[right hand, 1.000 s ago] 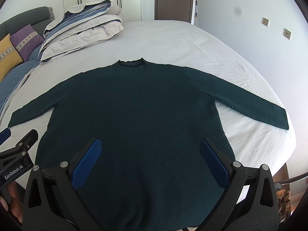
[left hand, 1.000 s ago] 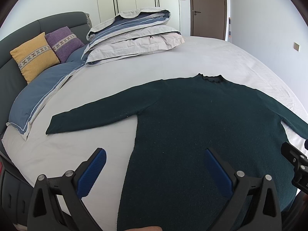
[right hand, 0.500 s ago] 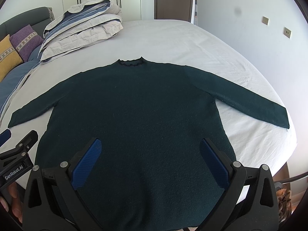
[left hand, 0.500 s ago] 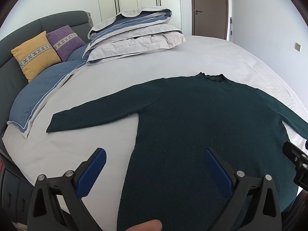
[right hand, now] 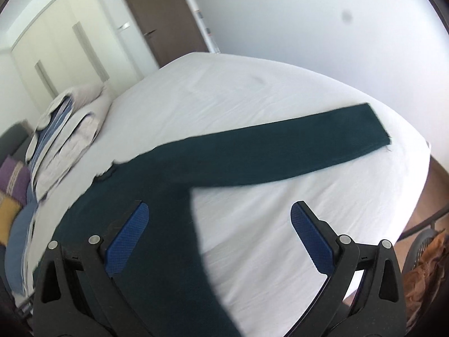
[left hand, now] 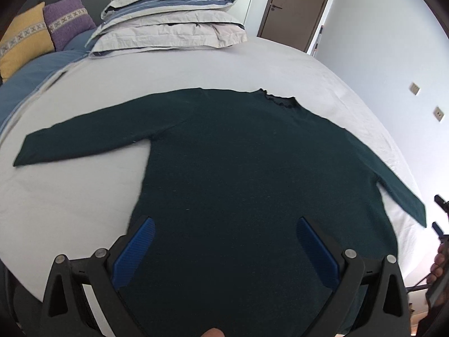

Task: Fold small clothes
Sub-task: 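Grasp the sweater's sleeve cuff with the right gripper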

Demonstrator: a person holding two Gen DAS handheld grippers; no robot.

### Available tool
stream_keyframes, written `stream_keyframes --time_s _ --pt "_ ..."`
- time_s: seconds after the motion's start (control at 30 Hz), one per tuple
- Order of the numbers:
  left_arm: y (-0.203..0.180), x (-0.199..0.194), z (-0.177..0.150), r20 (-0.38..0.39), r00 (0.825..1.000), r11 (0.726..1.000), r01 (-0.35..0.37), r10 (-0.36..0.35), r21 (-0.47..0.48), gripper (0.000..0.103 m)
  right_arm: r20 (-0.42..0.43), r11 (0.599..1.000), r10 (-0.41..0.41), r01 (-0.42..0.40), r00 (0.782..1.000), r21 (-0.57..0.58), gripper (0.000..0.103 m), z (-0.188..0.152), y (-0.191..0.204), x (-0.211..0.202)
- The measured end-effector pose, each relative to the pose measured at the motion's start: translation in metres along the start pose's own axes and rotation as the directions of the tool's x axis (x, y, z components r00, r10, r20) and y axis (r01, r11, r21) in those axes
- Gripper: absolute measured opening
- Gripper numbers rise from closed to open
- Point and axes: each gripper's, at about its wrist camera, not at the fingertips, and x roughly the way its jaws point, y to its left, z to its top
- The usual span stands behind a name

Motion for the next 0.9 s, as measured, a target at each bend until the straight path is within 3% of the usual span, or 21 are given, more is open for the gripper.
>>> stream_keyframes --time_s 0.1,0.2,0.33,0.47,0.53,0.6,0.67,0.77,0.9 --pt "-0.007 0.009 0.006 0.015 0.998 0.998 0.059 -0.059 -0.025 0.103 0.030 0.978 -0.021 0.015 0.999 0.209 0.086 0.032 -0.085 0.013" --pt "-0.023 0.014 0.011 0.065 0.995 0.997 0.076 -0.076 0.008 0.103 0.016 0.923 -0.024 0.015 1.000 0.384 0.074 0.046 -0.157 0.031" --pt "-0.044 0.028 0.019 0.000 0.997 0.996 0.074 -0.074 0.051 0.103 0.024 0.850 0.060 -0.063 0.998 0.523 0.057 0.047 -0.211 0.059" --pt "-0.052 0.039 0.026 -0.011 0.995 0.995 0.097 -0.097 0.015 0.103 0.057 0.865 0.112 -0.126 0.992 0.486 0.049 0.058 -0.213 0.080" --pt "-0.055 0.048 0.030 -0.035 0.992 0.992 0.123 -0.123 0.003 0.103 0.043 0.860 0.126 -0.131 0.991 0.494 0.038 0.061 -0.208 0.094" --pt "-0.057 0.052 0.032 -0.046 0.986 0.987 0.160 -0.159 0.002 0.103 0.026 0.866 0.130 -0.126 0.991 0.483 0.035 0.063 -0.203 0.105" --pt "-0.058 0.055 0.032 -0.047 0.983 0.984 0.177 -0.176 0.003 0.103 0.018 0.878 0.126 -0.120 0.992 0.463 0.030 0.068 -0.196 0.113" --pt "-0.054 0.061 0.035 -0.060 0.975 0.977 0.211 -0.212 -0.019 0.102 -0.018 0.891 0.101 -0.082 0.995 0.447 0.010 0.072 -0.190 0.124" --pt "-0.043 0.067 0.040 -0.058 0.962 0.963 0.263 -0.266 -0.065 0.102 -0.021 0.941 0.041 -0.032 0.999 0.337 0.008 0.089 -0.149 0.121"
